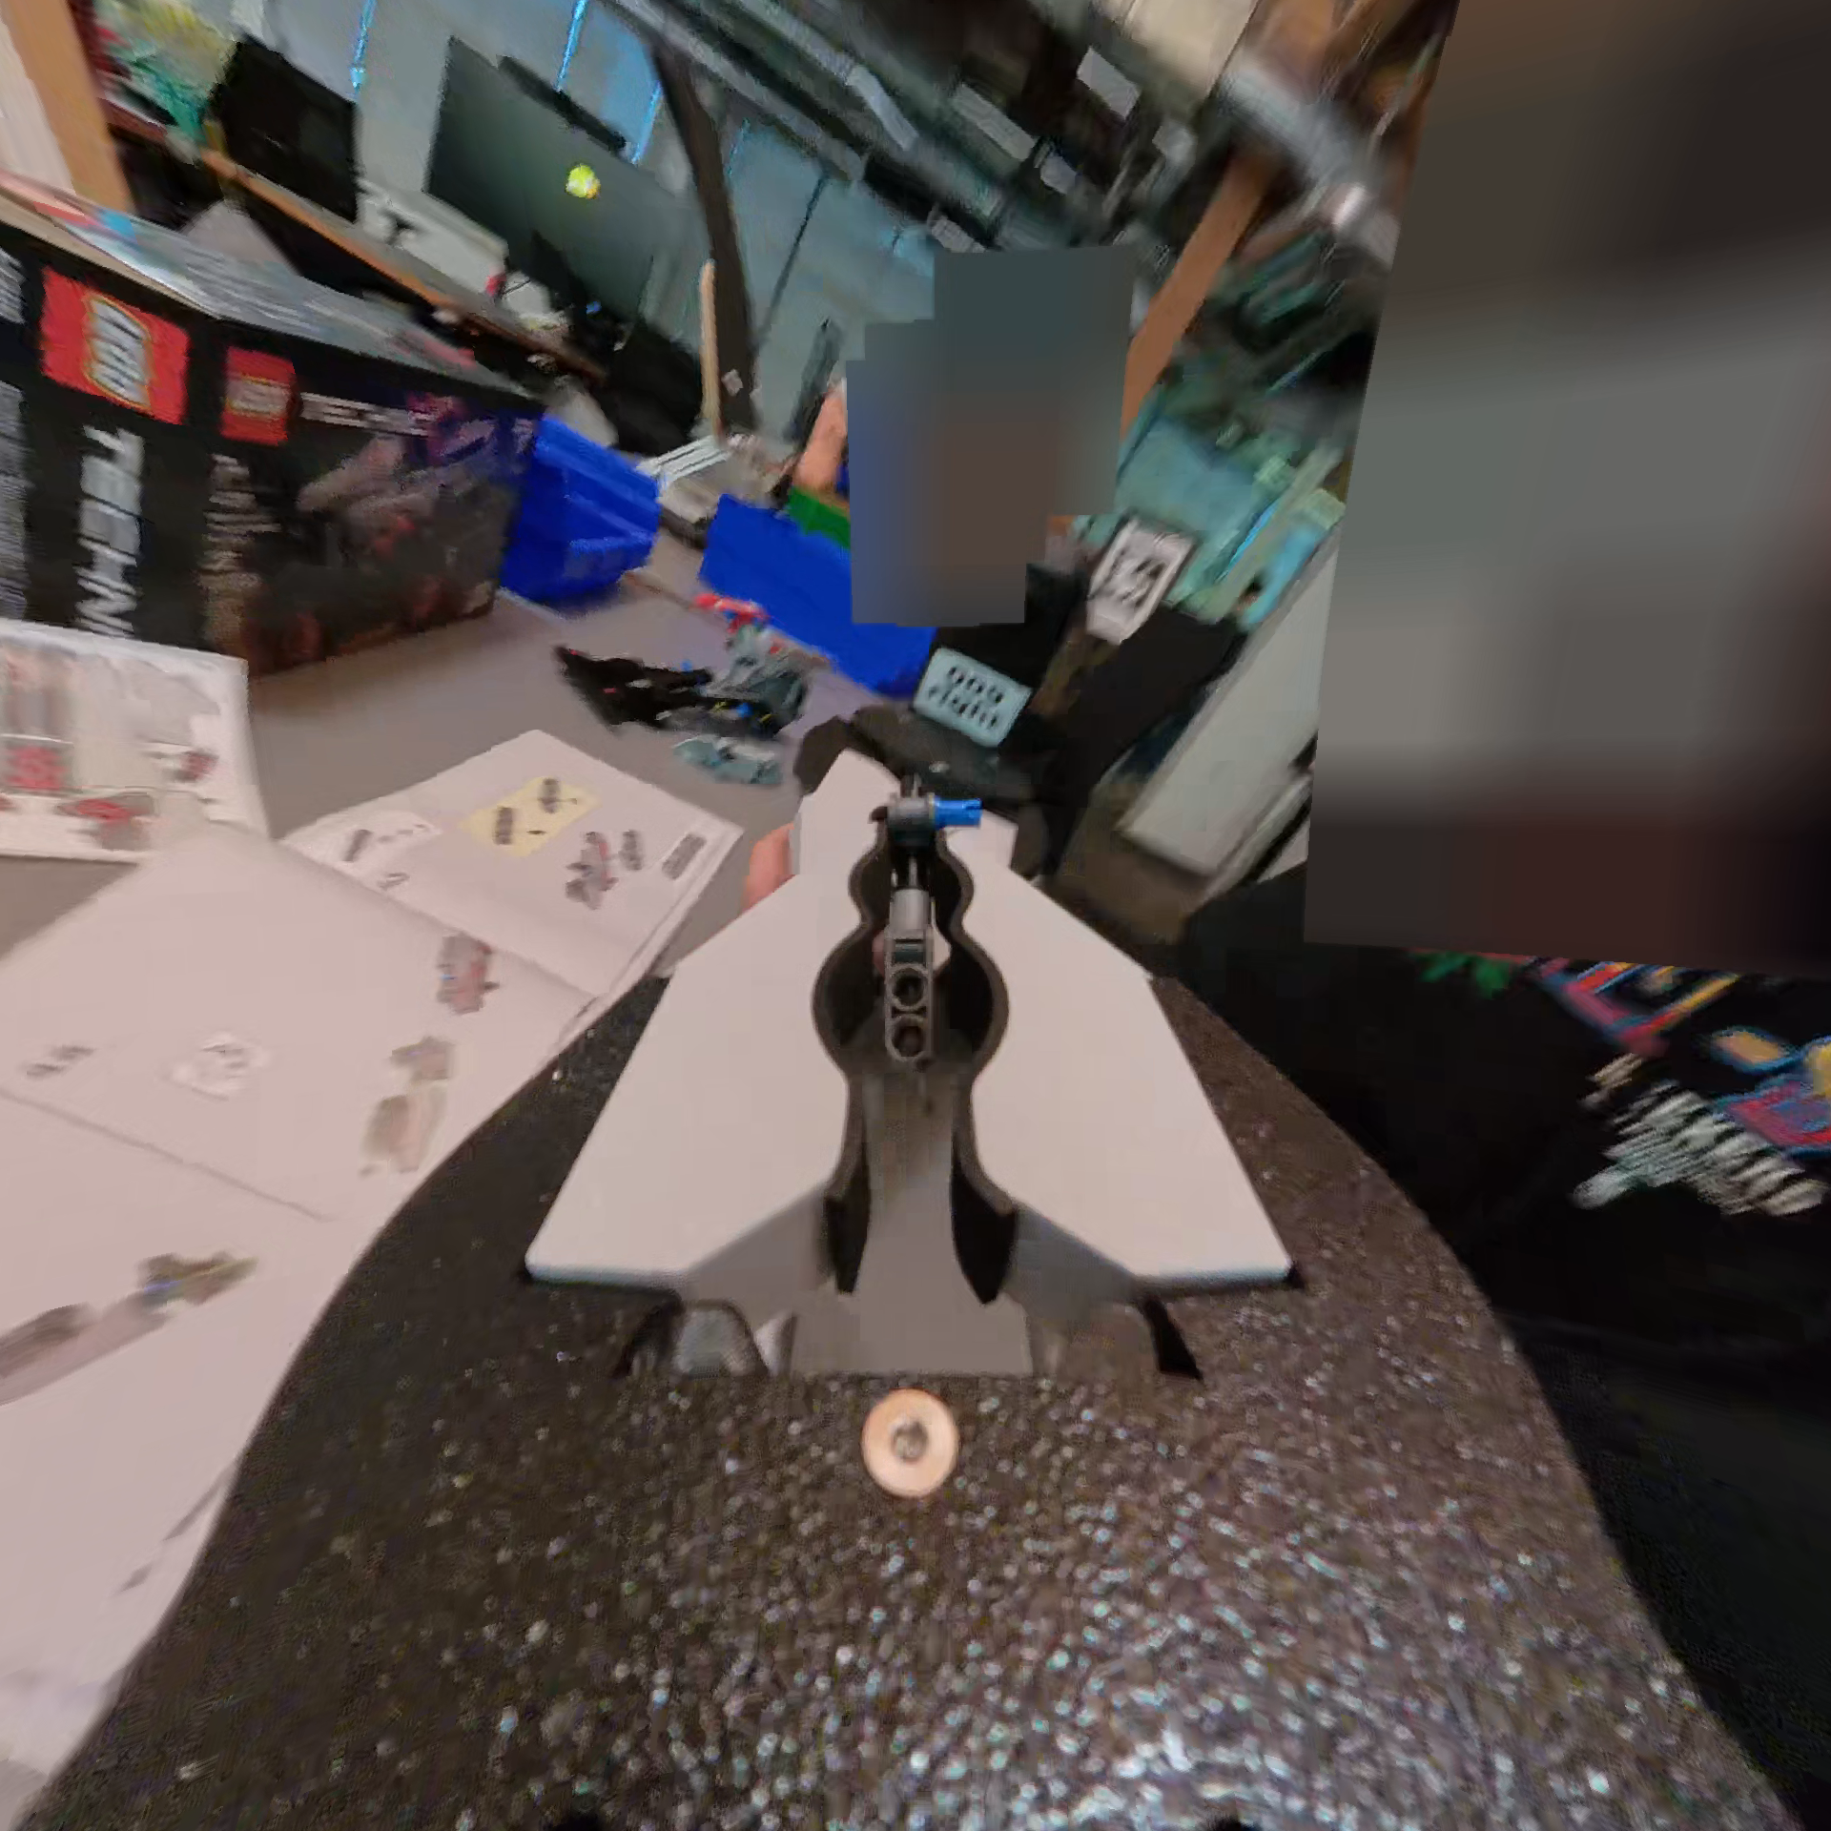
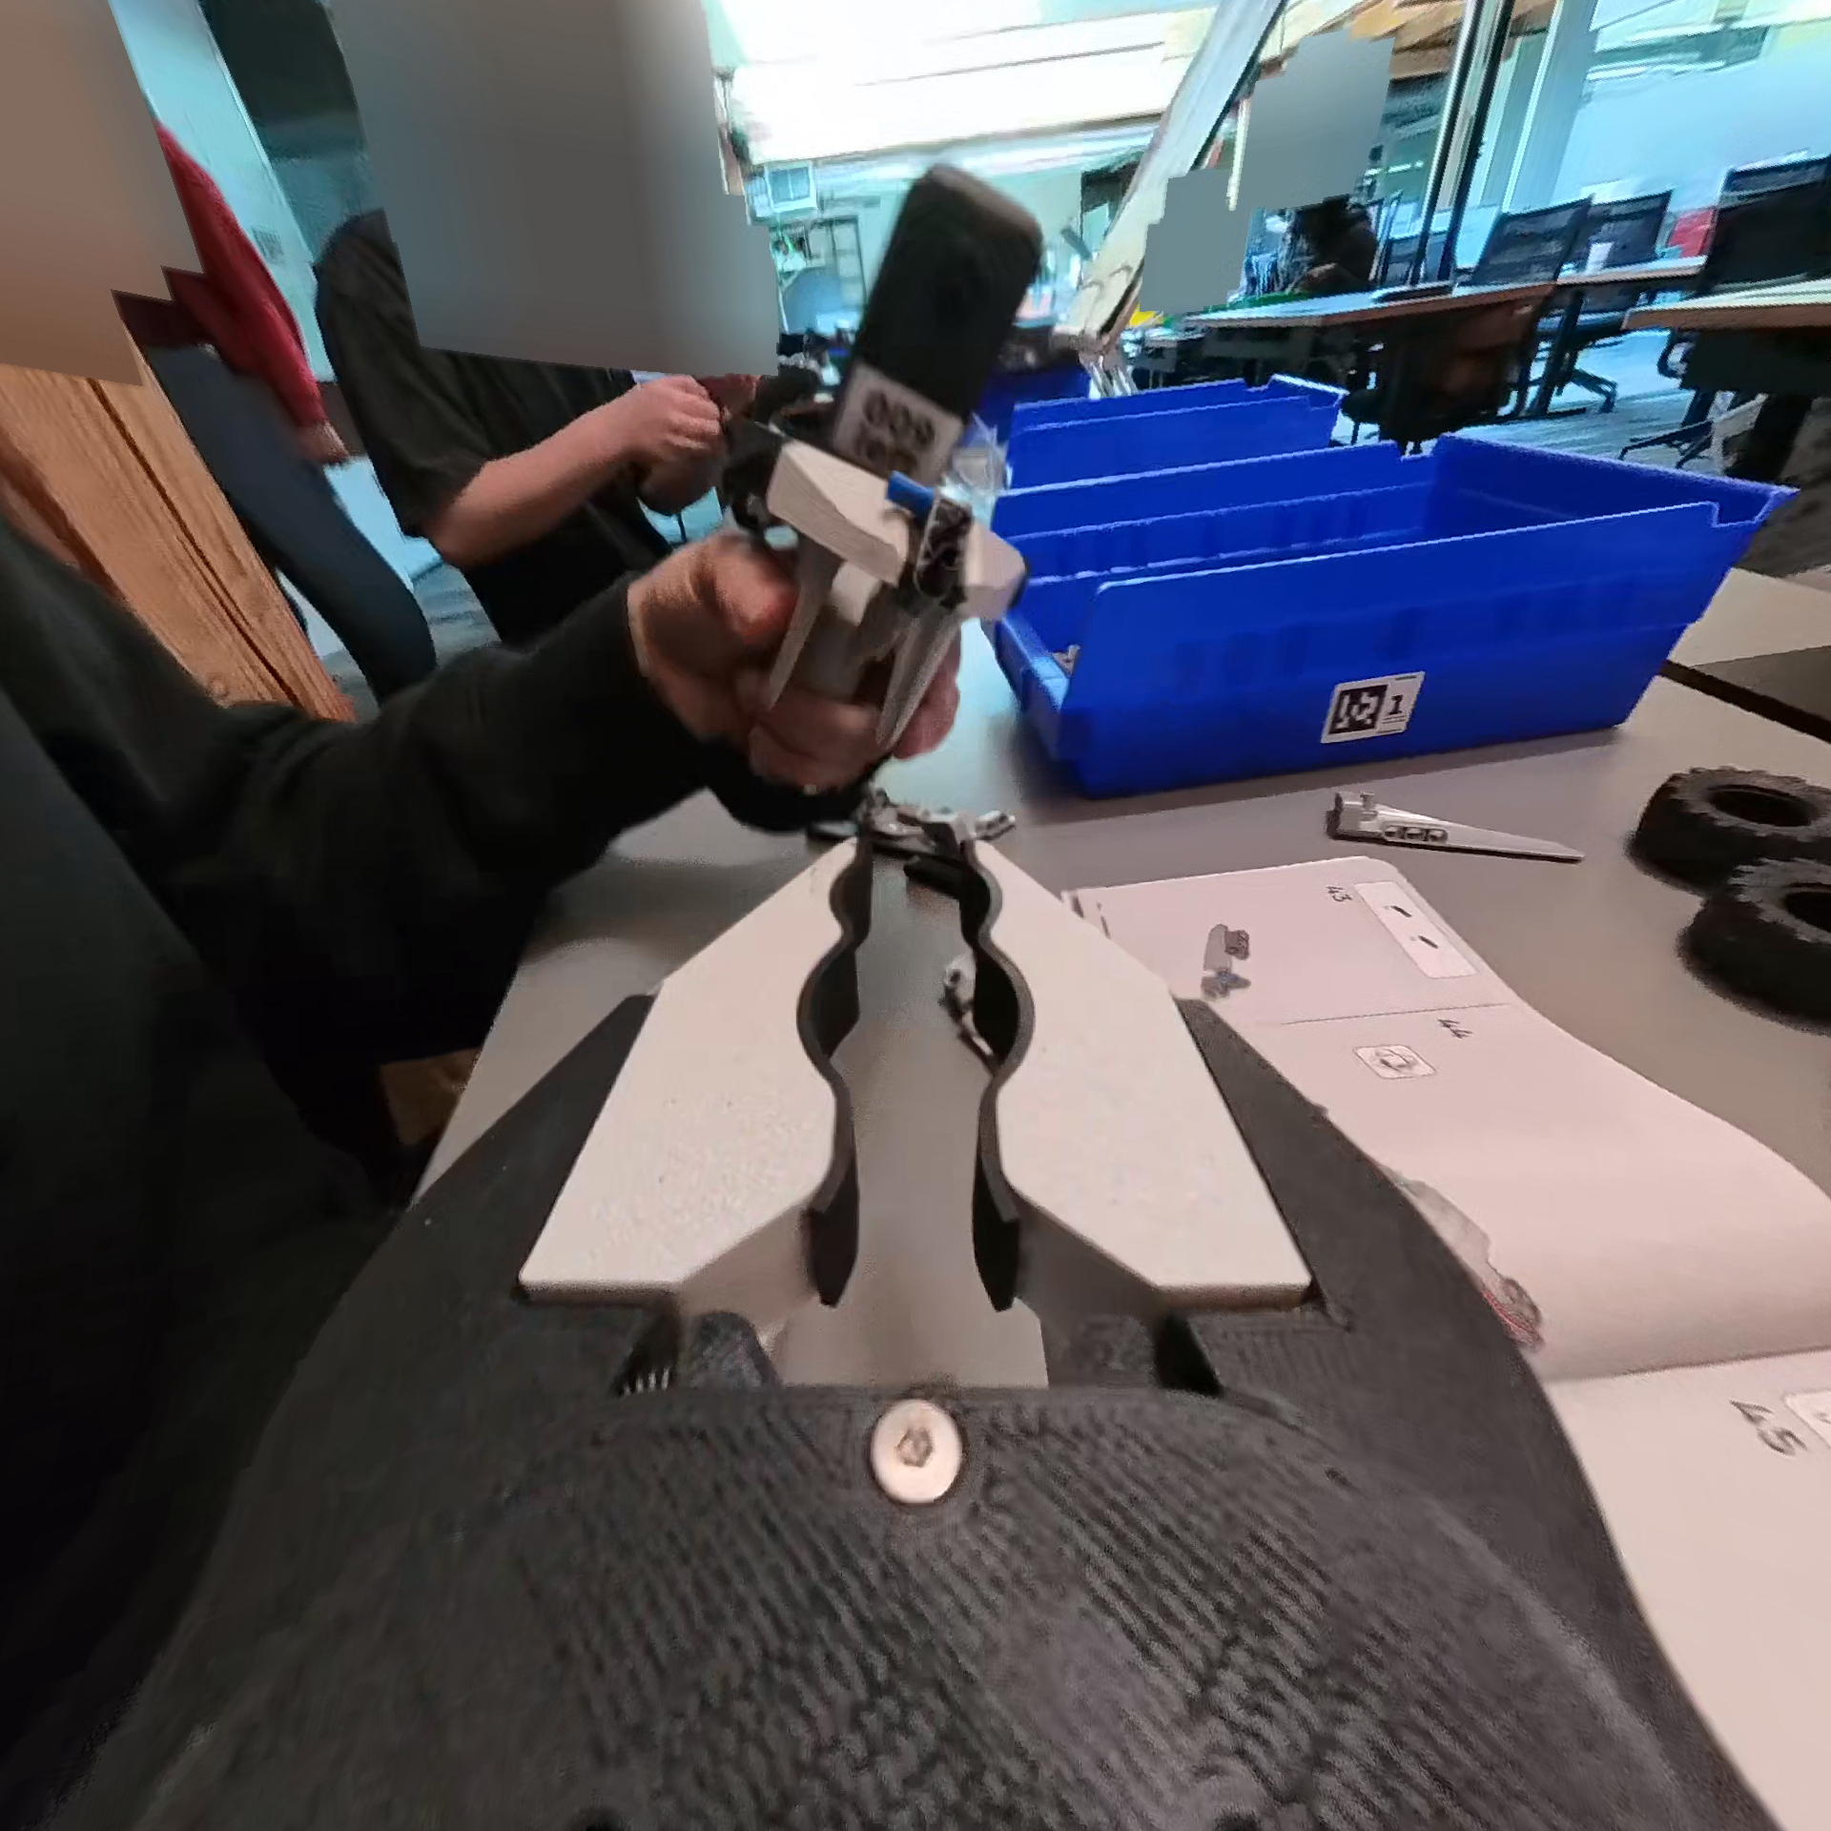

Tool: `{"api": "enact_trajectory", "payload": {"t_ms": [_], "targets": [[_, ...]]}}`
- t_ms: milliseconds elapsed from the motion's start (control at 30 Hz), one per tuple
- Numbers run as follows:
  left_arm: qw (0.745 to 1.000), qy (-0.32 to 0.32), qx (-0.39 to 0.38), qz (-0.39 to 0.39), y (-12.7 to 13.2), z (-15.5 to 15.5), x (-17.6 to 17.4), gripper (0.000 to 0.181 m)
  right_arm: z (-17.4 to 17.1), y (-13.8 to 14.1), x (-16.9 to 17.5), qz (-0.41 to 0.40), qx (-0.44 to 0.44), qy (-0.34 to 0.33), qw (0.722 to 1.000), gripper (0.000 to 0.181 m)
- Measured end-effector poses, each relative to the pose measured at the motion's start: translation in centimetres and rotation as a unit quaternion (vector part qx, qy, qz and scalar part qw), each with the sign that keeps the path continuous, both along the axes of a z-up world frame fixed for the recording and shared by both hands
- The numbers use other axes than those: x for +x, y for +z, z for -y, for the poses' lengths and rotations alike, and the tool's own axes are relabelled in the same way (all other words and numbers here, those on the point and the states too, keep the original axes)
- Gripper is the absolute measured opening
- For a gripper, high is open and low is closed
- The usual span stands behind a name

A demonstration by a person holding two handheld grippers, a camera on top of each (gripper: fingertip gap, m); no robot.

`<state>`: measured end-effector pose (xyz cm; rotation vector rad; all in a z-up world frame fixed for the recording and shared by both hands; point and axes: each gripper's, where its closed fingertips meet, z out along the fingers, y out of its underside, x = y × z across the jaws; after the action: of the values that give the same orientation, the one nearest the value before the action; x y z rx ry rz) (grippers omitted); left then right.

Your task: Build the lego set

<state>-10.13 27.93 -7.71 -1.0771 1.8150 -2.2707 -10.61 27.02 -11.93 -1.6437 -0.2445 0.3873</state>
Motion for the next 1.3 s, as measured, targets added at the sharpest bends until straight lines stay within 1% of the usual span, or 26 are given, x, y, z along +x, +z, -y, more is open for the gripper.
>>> {"api": "enact_trajectory", "payload": {"t_ms": [33, 100, 167, 233, 300, 400, 567, 667, 767, 867, 967, 1067, 1300], "targets": [[0.999, 0.022, 0.042, 0.006, -0.4, -0.5, 0.0, 0.005, 0.2, -0.3, 0.4, 0.013, -0.005, -0.008, 1.000, 0.014], [0.992, 0.079, 0.096, -0.001, -0.8, -2.3, 0.4, 0.005, 0.5, -0.6, 1.7, 0.027, -0.011, -0.038, 0.999, 0.013], [0.983, 0.142, 0.115, -0.017, -0.9, -4.6, 0.8, 0.005, 0.8, -0.3, 2.7, 0.010, -0.002, -0.057, 0.998, 0.011], [0.974, 0.189, 0.124, -0.031, -1.1, -6.6, 1.0, 0.004, 0.8, 0.2, 3.3, -0.022, 0.010, -0.067, 0.997, 0.009], [0.969, 0.208, 0.128, -0.042, -1.5, -7.7, 1.0, 0.004, 0.8, 0.4, 3.6, -0.042, 0.015, -0.072, 0.996, 0.008], [0.970, 0.209, 0.118, -0.050, -1.7, -8.0, 1.0, 0.004, 0.8, 0.3, 4.0, -0.038, 0.012, -0.081, 0.996, 0.008], [0.974, 0.179, 0.125, -0.061, -2.3, -6.8, 0.9, 0.004, 0.6, 0.1, 3.9, -0.037, 0.009, -0.080, 0.996, 0.008], [0.979, 0.131, 0.146, -0.049, -2.6, -5.0, 0.4, 0.005, 0.5, -0.2, 3.5, -0.035, 0.003, -0.069, 0.997, 0.011], [0.981, 0.060, 0.185, -0.025, -3.1, -2.6, -0.7, 0.004, 0.4, -0.4, 2.0, -0.043, -0.005, -0.030, 0.999, 0.016], [0.970, -0.015, 0.242, -0.001, -4.5, 0.0, -2.0, 0.005, 0.3, -0.6, 0.3, -0.036, -0.011, 0.009, 0.999, 0.018], [0.954, -0.054, 0.294, 0.004, -6.2, 1.4, -2.5, 0.005, 0.2, -0.9, -0.6, -0.014, -0.014, 0.023, 1.000, 0.018], [0.946, -0.073, 0.317, 0.007, -7.1, 2.0, -2.6, 0.005, 0.3, -0.7, -1.4, -0.013, -0.009, 0.044, 0.999, 0.018], [0.951, -0.088, 0.297, 0.021, -7.0, 2.4, -2.8, 0.005, 0.6, -1.4, -2.3, 0.004, -0.024, 0.070, 0.997, 0.016]]}}
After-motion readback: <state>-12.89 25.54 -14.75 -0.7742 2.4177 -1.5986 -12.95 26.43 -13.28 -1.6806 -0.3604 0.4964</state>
